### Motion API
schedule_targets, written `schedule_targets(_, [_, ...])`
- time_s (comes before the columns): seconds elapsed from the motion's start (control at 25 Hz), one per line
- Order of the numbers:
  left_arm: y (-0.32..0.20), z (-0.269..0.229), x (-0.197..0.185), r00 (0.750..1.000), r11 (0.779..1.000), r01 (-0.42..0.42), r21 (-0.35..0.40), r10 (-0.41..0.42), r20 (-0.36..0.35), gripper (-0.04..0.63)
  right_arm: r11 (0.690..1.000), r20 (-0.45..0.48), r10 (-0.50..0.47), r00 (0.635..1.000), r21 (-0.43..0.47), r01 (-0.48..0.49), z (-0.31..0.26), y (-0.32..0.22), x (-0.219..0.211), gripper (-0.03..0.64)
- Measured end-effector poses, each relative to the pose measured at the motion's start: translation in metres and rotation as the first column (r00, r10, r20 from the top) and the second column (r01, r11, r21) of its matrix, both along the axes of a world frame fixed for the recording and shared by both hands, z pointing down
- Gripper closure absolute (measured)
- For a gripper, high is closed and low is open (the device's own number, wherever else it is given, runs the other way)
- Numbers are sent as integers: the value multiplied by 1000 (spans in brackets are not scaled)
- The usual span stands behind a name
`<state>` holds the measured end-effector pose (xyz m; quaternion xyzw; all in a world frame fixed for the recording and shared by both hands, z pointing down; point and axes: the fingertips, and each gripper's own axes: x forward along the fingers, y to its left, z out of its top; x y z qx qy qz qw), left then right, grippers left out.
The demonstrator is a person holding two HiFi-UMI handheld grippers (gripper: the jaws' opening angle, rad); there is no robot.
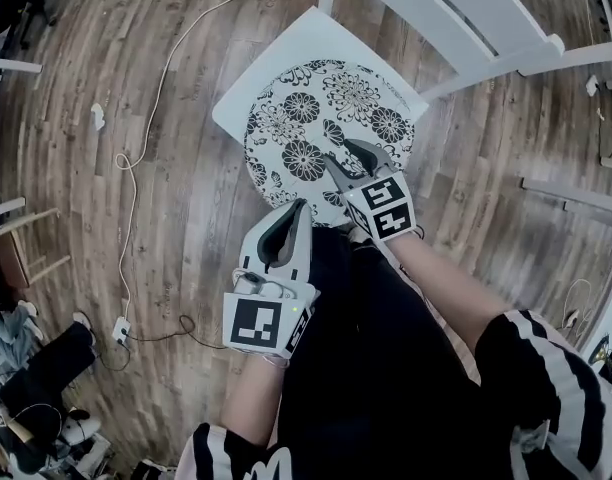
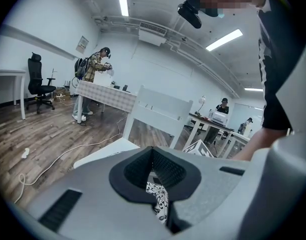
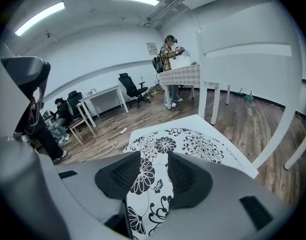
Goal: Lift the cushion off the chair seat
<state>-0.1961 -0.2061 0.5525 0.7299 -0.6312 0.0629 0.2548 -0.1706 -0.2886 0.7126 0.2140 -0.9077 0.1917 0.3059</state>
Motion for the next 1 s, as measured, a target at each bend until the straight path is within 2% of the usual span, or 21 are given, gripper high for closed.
schedule_targets(0.56, [10,19,-15,1000,999,12,-40,-12,-11,594,1000,-105,-15,994,-28,12,59,-7,-13,457])
schedule_targets(1.0, [11,28,-6,999,998,-25,-61,23,-41,594,997,-210,-38,977,-71,24,102,-8,-15,457])
